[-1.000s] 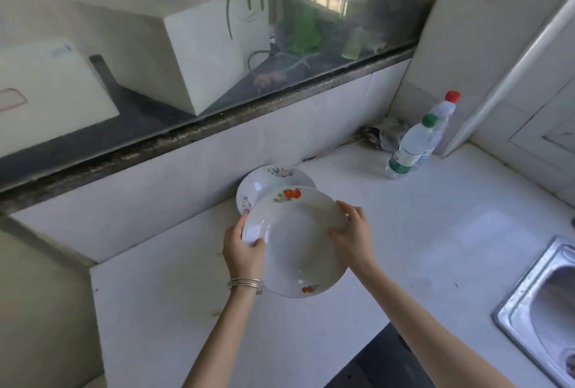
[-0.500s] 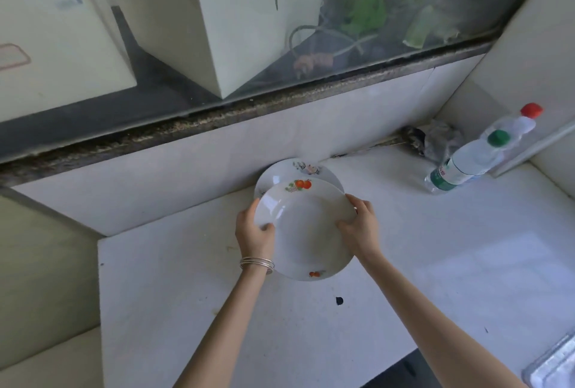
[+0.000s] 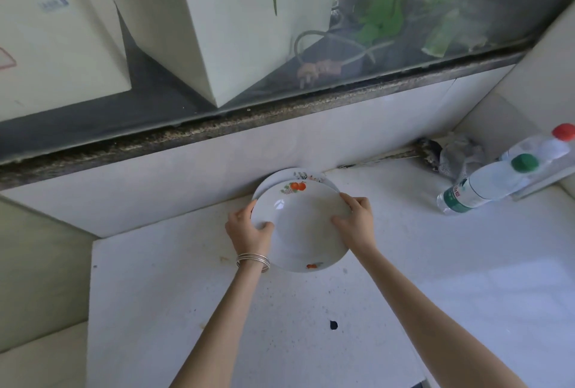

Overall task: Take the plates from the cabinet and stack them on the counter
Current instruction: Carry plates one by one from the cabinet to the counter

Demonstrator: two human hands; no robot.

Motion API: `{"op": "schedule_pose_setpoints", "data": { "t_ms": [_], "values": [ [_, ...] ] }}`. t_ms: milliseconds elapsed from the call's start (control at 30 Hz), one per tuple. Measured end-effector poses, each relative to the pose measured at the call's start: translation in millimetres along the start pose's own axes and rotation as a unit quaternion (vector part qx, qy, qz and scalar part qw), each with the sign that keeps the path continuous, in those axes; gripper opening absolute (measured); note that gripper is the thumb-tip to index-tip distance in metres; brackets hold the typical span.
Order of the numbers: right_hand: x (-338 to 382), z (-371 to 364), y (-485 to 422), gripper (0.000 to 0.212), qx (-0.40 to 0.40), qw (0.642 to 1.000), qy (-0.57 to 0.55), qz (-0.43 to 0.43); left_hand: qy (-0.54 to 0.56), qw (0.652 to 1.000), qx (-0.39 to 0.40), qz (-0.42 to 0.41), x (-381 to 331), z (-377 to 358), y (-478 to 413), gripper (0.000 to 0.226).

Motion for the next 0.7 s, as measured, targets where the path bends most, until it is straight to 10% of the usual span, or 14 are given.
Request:
{"op": "schedule_pose_setpoints", "data": {
  "t_ms": [700],
  "values": [
    [-4.4,-13.0,-33.5,0.055,0.018,0.991,0.104,0.087,0.003,1.000,0.014,0.019,3.8,-15.2,-13.7,0.053]
  ]
}}
Point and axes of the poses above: each hand's wrist, its own y-axis away from the middle knuckle, its own z-axis out of the back of the hand, x = y × z, the point moved 6 cm from there along -y, towards the middle knuckle
